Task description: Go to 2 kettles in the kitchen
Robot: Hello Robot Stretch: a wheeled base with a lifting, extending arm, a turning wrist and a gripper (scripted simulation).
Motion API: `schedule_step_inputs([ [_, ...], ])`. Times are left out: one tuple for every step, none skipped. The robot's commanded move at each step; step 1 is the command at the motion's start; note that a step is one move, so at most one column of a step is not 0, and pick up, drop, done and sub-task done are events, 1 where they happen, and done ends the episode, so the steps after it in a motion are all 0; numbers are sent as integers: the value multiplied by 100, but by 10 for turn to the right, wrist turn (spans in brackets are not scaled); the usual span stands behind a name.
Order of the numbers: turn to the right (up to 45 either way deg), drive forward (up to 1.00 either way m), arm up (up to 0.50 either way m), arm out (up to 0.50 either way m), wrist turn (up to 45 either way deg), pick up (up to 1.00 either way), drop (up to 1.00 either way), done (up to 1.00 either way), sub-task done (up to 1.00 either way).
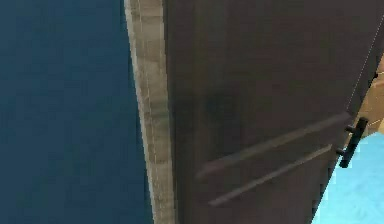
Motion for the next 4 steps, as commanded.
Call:
schedule_step_inputs([
  [450,0,0,0,0,0,0,0,0],
  [90,0,0,0,0,0,0,0,0],
  [0,30,0,0,0,0,0,0,0],
  [120,0,0,0,0,0,0,0,0],
])
